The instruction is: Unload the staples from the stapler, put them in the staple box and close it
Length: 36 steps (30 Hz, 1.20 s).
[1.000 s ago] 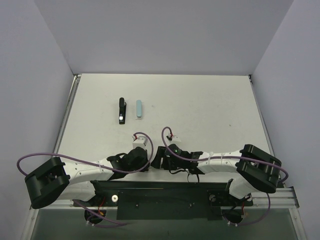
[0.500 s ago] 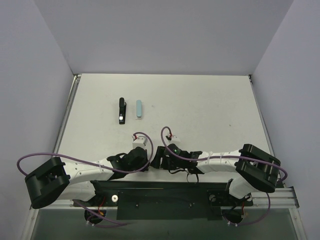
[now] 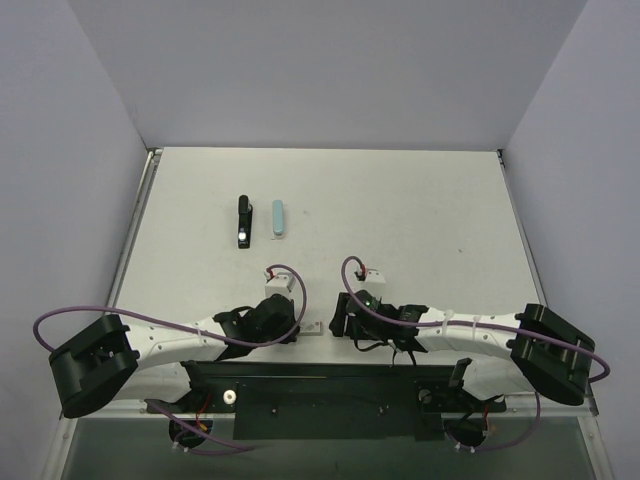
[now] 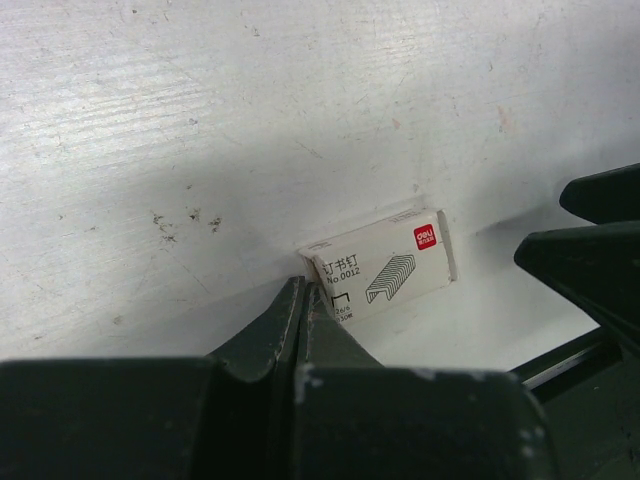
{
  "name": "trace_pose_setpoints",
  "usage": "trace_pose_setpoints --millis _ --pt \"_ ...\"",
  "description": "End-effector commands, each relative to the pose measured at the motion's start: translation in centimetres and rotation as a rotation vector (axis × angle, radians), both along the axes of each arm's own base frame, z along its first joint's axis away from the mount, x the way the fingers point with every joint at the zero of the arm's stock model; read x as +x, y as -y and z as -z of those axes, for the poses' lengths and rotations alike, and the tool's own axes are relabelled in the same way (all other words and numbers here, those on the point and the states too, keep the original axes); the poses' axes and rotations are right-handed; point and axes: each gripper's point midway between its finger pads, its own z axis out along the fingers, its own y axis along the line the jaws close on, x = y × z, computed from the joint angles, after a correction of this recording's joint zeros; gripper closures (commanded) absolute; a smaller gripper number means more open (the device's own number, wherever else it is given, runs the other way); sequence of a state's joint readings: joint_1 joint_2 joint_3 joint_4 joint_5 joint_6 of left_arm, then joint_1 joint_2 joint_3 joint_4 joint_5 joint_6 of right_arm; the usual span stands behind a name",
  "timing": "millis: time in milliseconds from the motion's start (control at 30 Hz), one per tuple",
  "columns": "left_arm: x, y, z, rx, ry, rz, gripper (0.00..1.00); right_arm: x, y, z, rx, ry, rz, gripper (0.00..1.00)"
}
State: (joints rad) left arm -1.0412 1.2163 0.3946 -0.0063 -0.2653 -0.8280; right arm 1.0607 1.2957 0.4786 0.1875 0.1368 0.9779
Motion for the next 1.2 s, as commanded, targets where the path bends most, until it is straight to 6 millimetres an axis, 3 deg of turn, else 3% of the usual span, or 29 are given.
trace_pose_setpoints --millis 0,233,700,800,1000,1167 --pt "-1.0 -1.0 1.1 0.064 -0.038 0.018 1.00 0.7 2.4 0.3 -0.151 0.056 0.017 0.48" --pt "-1.0 -1.2 1.1 0.065 -0.038 0.015 1.00 0.4 2.2 0.5 -0.289 0.103 -0.027 0.48" --pt "-1.2 -1.2 1.4 0.061 -0.044 0.016 1.00 0.2 -0.8 1.9 -0.371 0.093 -0.078 0.46" --pt "-1.2 -1.2 1.4 0.058 -0.045 0.016 1.00 0.3 -0.6 2.1 -0.410 0.091 -0.076 0.46" --pt "-1.2 -1.1 1.5 0.052 -0.045 0.019 1.00 0.2 -1.0 2.0 -0.411 0.092 -0.081 0.46" --pt "-1.3 -0.9 1.6 0.049 -0.050 0.024 1.00 -0.1 -2.5 2.2 -0.347 0.075 -0.096 0.46"
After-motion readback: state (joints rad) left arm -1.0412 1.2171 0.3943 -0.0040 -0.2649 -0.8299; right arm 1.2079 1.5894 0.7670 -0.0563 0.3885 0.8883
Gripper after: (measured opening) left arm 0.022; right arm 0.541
